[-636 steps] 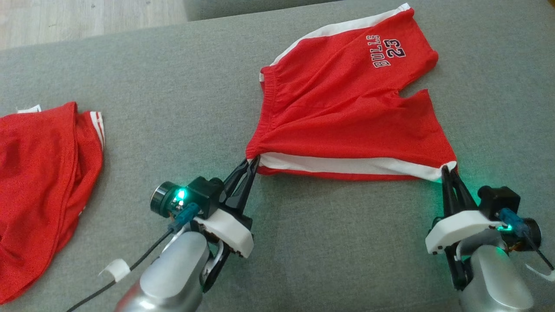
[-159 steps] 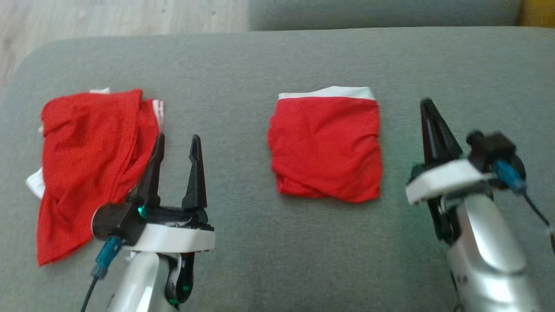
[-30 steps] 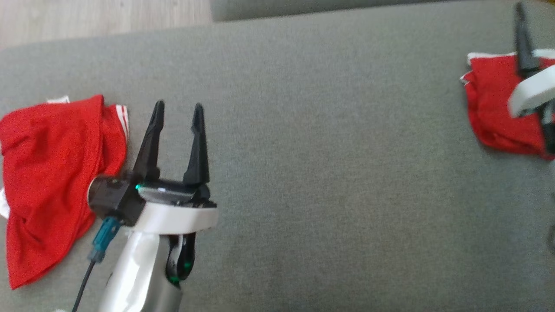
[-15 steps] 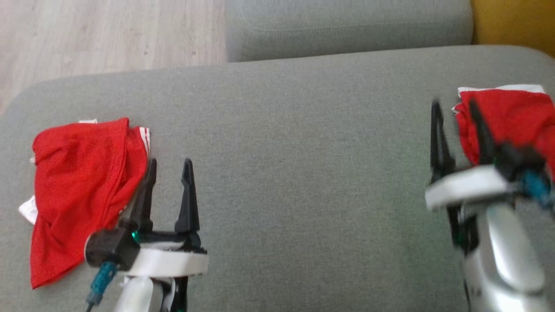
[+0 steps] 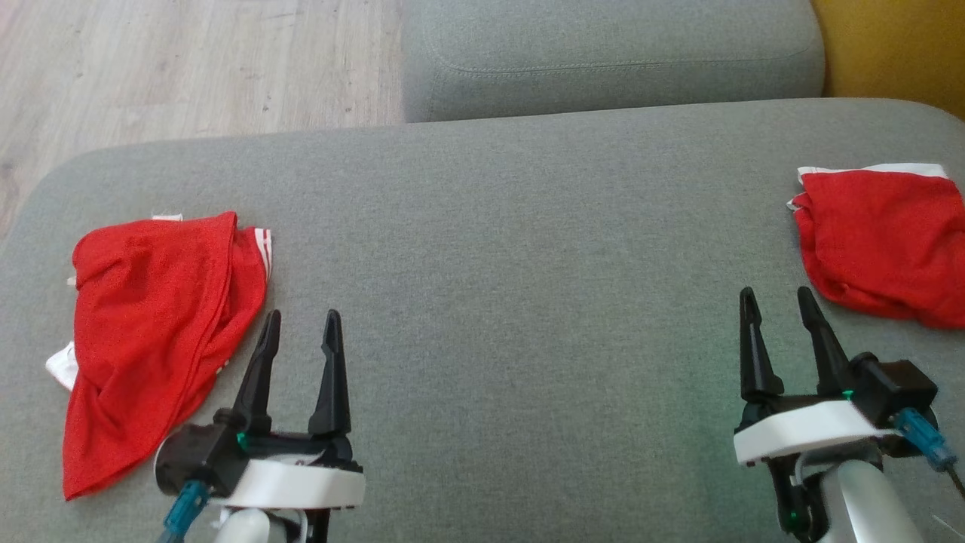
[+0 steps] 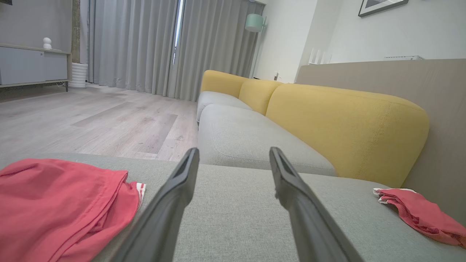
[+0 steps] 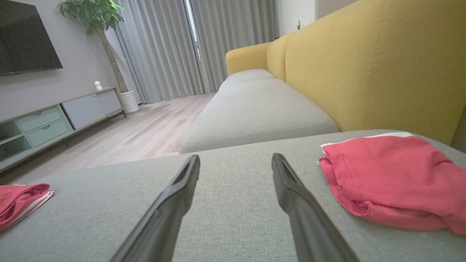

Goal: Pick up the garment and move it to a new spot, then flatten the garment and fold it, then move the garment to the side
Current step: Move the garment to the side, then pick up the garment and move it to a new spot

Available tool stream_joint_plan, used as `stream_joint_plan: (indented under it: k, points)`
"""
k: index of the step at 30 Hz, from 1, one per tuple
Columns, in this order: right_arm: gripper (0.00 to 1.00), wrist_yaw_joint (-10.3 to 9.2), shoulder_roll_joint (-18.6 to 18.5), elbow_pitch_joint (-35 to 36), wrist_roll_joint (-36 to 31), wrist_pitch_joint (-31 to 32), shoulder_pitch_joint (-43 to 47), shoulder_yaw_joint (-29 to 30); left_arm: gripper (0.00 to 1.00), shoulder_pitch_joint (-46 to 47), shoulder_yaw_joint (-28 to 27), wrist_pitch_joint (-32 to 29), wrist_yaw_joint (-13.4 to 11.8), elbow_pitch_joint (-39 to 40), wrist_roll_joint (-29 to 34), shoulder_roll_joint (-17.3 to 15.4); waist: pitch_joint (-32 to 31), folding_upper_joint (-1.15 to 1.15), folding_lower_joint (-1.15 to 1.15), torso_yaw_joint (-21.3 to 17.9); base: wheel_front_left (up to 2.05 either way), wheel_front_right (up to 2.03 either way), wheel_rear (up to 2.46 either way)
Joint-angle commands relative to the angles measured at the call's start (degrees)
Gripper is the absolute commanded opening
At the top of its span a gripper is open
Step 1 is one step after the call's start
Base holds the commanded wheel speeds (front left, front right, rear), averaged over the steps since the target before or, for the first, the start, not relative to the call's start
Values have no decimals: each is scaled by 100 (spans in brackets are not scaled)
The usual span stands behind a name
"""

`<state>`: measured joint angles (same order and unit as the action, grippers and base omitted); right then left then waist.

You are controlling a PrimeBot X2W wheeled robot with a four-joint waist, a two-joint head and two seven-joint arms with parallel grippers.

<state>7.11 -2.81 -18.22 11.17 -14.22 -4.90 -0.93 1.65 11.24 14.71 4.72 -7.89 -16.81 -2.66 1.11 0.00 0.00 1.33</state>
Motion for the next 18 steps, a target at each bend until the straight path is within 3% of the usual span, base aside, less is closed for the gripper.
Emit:
stream_joint_plan:
  k: [1,18]
  points:
    - [100,37,-8,229,-6,-76,-125,-150,100,144,-147,29,17,178,-29,-21,-3,0,0,-5,0,0,0]
    - [100,37,-7,276,-117,-77,-65,-242,100,146,-193,29,16,248,-44,-21,-48,0,0,-24,0,0,0]
